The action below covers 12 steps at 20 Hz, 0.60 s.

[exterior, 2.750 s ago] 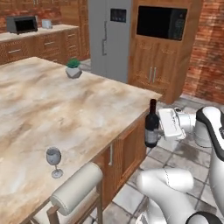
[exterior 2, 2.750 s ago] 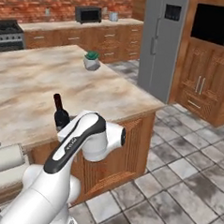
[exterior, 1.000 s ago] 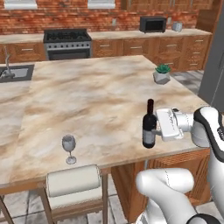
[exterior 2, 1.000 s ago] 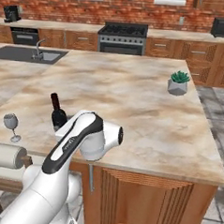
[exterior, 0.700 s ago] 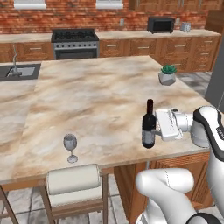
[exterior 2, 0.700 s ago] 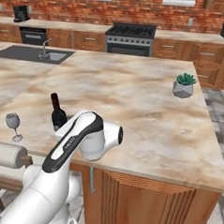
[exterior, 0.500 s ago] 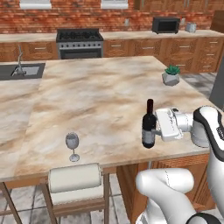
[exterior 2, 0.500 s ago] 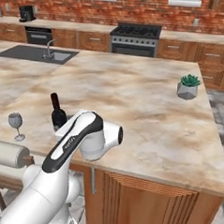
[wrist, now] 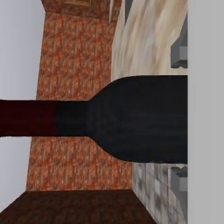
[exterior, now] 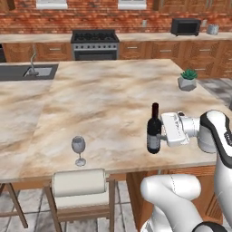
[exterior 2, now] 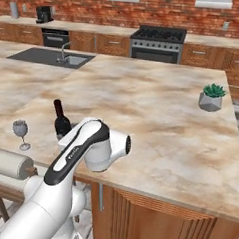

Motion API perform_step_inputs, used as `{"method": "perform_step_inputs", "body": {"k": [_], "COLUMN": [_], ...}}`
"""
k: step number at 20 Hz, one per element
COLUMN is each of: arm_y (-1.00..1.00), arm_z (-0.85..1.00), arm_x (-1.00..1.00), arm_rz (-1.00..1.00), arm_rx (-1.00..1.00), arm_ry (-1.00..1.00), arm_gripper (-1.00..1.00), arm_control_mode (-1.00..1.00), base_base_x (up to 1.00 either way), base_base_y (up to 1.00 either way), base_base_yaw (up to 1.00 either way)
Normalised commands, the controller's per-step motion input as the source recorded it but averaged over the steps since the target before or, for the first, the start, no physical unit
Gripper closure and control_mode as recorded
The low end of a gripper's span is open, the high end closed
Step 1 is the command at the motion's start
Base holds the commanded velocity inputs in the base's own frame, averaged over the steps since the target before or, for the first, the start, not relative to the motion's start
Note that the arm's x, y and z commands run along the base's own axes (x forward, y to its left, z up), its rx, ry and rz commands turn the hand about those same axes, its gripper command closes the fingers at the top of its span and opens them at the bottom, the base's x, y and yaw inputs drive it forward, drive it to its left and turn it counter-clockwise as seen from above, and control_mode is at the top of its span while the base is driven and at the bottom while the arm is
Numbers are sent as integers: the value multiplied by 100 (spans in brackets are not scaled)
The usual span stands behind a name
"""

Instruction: There is a wine glass and glass cup on the dining counter. Place the wine bottle next to the wine glass and the juice bottle next to the glass cup.

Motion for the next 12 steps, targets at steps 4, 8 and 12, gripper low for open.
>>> {"method": "perform_step_inputs", "body": {"k": [4,8,12], "arm_y": [0,0,0], "arm_z": [0,0,0], "arm_x": [0,0,0], "arm_rz": [0,0,0], "arm_rx": [0,0,0], "arm_ry": [0,0,0], "arm_gripper": [100,100,100], "arm_control_mode": [100,100,100], "base_base_x": [77,75,68], "base_base_y": [-3,-4,-1], "base_base_yaw": [18,18,20]}}
